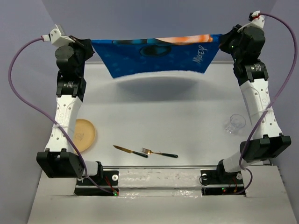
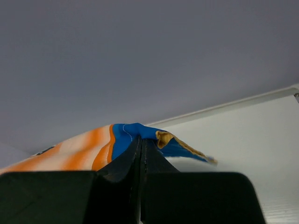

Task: Set the dinner table for one person

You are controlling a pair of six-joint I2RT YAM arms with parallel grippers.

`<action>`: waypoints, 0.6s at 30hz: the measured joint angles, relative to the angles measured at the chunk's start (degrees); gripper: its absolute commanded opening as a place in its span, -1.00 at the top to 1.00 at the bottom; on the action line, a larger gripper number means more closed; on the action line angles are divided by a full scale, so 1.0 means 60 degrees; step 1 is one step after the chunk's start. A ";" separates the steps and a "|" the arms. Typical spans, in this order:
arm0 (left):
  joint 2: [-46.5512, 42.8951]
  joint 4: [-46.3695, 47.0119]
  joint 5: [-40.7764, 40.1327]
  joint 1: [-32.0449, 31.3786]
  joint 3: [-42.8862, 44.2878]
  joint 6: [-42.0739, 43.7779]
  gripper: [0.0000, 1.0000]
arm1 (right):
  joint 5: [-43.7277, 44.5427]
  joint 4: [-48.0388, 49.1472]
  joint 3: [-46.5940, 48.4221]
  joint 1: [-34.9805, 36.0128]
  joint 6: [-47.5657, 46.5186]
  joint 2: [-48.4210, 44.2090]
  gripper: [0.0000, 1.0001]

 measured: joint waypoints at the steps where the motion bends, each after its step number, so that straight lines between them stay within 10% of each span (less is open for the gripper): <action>1: -0.0135 0.0022 0.0069 0.0029 -0.0015 -0.0033 1.00 | -0.0029 0.0000 0.0000 0.0000 0.0000 -0.0076 1.00; 18: -0.1923 0.2178 0.0841 0.0138 -0.9245 -0.1581 1.00 | -0.1169 0.1800 -0.9366 -0.0033 0.1060 -0.1013 1.00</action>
